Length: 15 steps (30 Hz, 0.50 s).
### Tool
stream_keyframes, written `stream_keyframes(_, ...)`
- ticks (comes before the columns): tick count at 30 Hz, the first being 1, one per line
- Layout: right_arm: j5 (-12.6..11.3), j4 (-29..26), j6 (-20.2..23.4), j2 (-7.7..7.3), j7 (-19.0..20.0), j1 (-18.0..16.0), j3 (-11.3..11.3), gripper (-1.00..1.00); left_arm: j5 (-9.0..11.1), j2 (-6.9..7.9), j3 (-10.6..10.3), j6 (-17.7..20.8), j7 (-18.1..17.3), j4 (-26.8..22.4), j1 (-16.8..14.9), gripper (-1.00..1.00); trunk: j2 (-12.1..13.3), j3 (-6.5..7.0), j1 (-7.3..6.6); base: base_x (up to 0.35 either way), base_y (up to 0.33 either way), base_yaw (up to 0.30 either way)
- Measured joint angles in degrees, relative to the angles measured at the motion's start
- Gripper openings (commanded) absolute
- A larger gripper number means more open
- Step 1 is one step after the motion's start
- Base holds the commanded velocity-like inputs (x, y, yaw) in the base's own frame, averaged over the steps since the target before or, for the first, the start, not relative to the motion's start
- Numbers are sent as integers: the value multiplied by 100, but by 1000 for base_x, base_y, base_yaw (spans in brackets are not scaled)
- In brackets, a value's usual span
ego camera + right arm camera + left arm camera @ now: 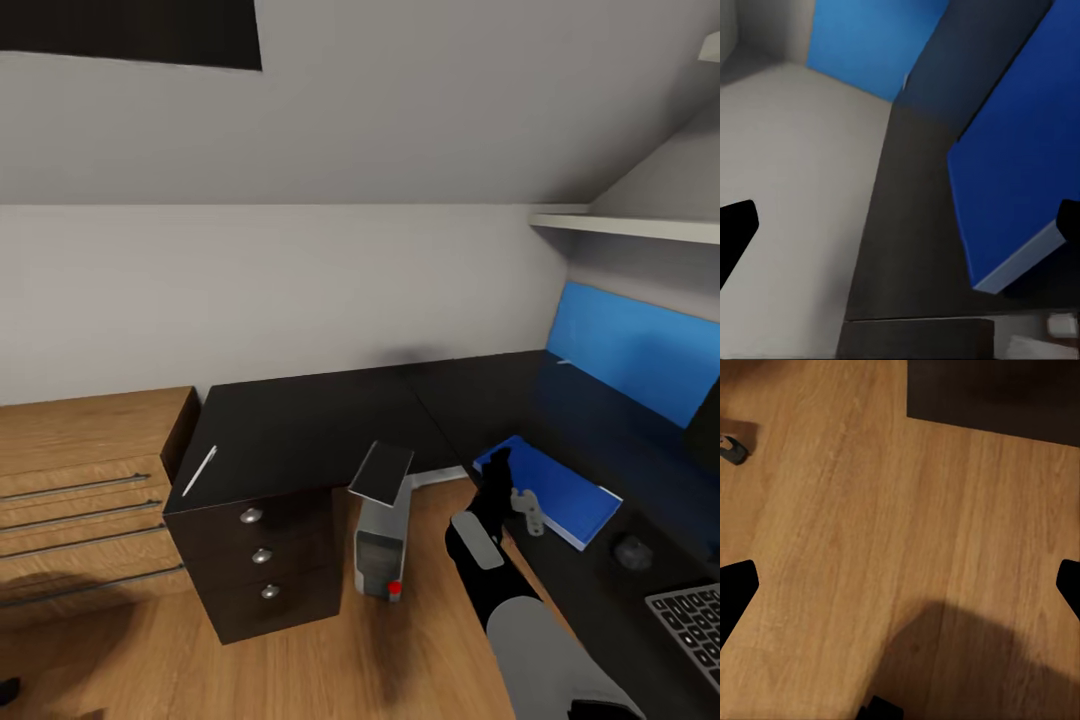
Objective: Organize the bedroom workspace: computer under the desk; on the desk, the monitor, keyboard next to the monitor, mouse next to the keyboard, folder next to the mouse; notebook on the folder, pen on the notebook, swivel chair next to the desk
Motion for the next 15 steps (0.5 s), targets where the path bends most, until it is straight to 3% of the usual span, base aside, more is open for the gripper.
stream_keyframes(6, 22, 283, 13, -2, 92, 46, 206, 100, 0, -2, 0, -3, 0, 0, 0, 100, 0, 4, 0, 0, 0, 16)
stream_keyframes(10, 35, 465, 106, -12, 220, 80, 471, 100, 0, 0, 1, -3, 0, 0, 0, 100, 0, 4, 0, 0, 0, 4)
stream_keyframes(14, 54, 560, 534, -18, 304, 96, 743, 100, 0, 2, 0, -4, -3, 0, 0, 100, 0, 5, 0, 0, 0, 1)
stream_keyframes(15, 58, 578, 856, -19, 320, 99, 798, 100, 0, 2, 0, -4, -10, 0, 0, 100, 0, 5, 0, 0, 0, 0)
